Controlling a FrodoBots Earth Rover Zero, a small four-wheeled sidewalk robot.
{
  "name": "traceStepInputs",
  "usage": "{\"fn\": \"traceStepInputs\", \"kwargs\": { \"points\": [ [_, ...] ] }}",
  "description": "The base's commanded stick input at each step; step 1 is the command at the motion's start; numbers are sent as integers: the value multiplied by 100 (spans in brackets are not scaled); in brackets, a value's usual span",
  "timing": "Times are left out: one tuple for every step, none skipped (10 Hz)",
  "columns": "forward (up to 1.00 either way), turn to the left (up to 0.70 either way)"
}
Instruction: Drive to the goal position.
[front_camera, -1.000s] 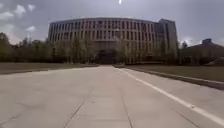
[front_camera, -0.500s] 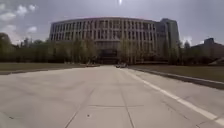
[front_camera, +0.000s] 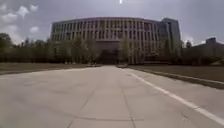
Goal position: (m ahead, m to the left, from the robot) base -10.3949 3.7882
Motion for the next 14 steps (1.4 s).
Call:
{"fn": "traceStepInputs", "kwargs": {
  "points": [
    [70, 3],
    [70, 3],
    [70, 3],
    [70, 3],
    [70, 3],
    [70, 3],
    [70, 3],
    [70, 3],
    [70, 3],
    [70, 3],
    [70, 3],
    [70, 3],
    [70, 3],
    [70, 3]
  ]
}}
